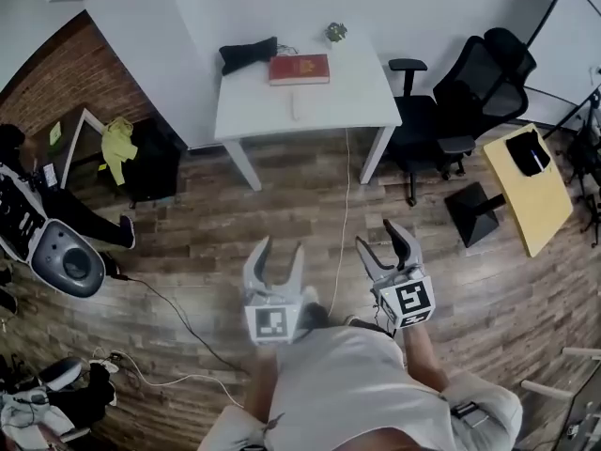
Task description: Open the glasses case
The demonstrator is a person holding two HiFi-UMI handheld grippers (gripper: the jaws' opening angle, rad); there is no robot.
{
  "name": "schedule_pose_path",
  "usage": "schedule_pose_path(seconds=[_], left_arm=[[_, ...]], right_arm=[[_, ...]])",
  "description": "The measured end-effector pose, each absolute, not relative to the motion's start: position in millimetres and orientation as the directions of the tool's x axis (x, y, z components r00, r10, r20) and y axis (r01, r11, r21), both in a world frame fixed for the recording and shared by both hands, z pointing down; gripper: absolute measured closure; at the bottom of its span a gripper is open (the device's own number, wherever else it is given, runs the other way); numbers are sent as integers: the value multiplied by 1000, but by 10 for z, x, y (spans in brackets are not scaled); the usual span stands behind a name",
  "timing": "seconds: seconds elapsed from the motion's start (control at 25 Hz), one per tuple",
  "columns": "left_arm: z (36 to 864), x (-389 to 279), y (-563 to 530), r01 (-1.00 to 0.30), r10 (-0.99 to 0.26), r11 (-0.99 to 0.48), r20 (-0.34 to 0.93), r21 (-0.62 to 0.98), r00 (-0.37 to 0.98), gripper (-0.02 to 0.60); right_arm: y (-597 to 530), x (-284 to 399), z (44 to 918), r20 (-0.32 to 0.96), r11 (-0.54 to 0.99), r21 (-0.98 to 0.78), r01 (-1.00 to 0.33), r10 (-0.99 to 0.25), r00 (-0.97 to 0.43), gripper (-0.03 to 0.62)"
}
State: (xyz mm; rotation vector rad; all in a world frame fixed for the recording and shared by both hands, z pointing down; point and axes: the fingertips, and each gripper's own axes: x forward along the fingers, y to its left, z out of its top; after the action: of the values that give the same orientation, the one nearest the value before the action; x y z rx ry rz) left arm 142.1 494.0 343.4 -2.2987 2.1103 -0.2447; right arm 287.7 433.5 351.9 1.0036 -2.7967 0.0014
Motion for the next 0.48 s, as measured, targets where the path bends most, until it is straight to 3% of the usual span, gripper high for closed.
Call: schedule_pose_path(seconds=[0.48], left_arm=[[3562,825,4445,-985,-985,-145,106,-90,135,376]], right_arm=[[3915,2311,3663,173,729,53,-682,-680,-713,339]])
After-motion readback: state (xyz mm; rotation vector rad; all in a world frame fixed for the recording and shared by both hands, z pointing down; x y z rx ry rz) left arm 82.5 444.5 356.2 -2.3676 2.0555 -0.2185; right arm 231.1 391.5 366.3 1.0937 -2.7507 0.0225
